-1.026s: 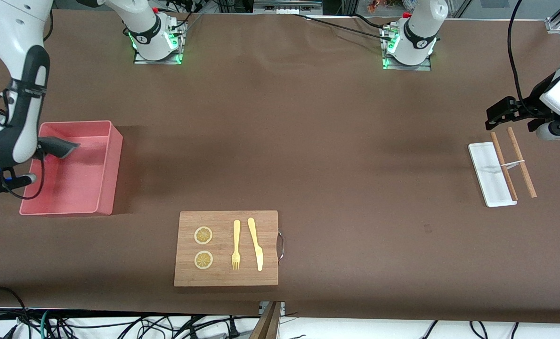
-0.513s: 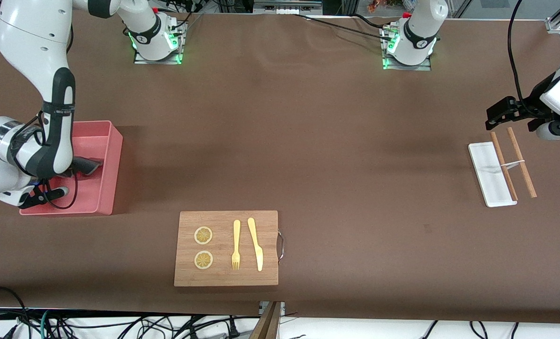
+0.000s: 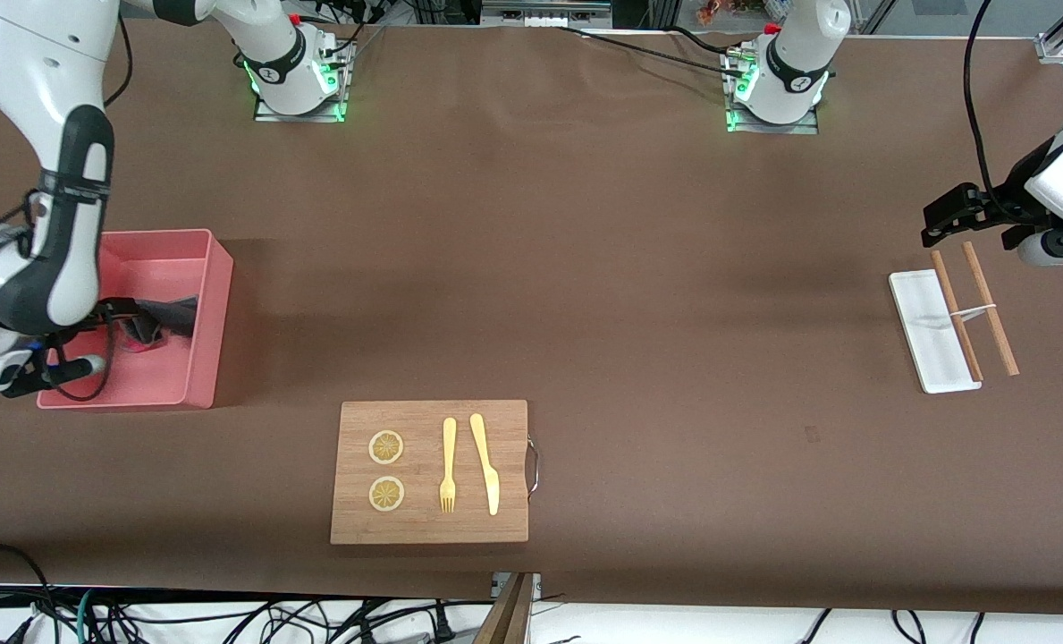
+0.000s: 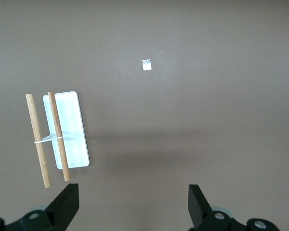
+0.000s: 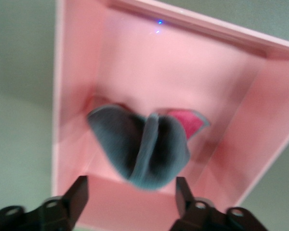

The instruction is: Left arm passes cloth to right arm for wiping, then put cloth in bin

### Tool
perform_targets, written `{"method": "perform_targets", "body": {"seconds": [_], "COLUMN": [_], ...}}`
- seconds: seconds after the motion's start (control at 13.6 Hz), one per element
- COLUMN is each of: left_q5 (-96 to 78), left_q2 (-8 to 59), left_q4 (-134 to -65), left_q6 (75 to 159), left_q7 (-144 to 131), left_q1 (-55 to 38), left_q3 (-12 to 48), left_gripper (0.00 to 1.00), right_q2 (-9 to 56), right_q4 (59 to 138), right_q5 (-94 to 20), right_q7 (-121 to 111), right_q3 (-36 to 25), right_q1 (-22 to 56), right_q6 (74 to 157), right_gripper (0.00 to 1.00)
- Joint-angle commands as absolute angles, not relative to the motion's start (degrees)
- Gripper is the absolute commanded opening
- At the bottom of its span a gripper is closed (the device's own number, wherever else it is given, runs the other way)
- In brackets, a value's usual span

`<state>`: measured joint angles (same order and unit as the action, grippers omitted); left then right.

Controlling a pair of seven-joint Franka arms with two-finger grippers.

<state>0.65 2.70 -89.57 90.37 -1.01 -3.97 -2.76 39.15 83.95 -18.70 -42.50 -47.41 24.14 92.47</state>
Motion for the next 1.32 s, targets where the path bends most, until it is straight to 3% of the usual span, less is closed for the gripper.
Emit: {"method": "perform_targets", "body": {"seconds": [0.0,0.15,0.37,0.44,0.66,0.73,1.25], "left_q5": [1.67,1.58,1.76,1.67,1.67,1.67,1.67], "left_q2": [3.34,3.34,3.34,3.34,3.43,3.34,3.34], "left_q4": [-87.8,-87.63,-86.92,-86.84,-86.84,-86.84,-86.84], "left_q6": [88.86,88.95,88.33,88.33,88.33,88.33,88.33], "left_q7": [-0.09,-0.09,-0.09,-0.09,-0.18,-0.18,-0.18], "left_q1": [-3.6,-3.6,-3.52,-3.52,-3.52,-3.52,-3.52], "left_q3": [-2.55,-2.55,-2.64,-2.64,-2.64,-2.64,-2.64], "left_gripper": [1.0,1.0,1.0,1.0,1.0,1.0,1.0], "right_q2": [38.58,36.49,30.96,28.07,18.13,16.45,8.27], "right_q4": [76.14,74.27,73.31,73.04,74.09,74.09,74.62], "right_q5": [-19.69,-19.25,-16.81,-12.87,1.38,2.71,0.45], "right_q7": [-39.22,-34.22,-22.71,-18.76,-1.19,1.64,2.02], "right_q3": [-48.6,-47.99,-41.43,-35.57,-8.0,-2.6,0.53], "right_q1": [23.38,23.55,21.28,19.18,6.55,4.07,-0.17], "right_q6": [82.3,78.77,73.4,72.87,71.73,70.59,75.48], "right_gripper": [1.0,1.0,1.0,1.0,1.0,1.0,1.0]}}
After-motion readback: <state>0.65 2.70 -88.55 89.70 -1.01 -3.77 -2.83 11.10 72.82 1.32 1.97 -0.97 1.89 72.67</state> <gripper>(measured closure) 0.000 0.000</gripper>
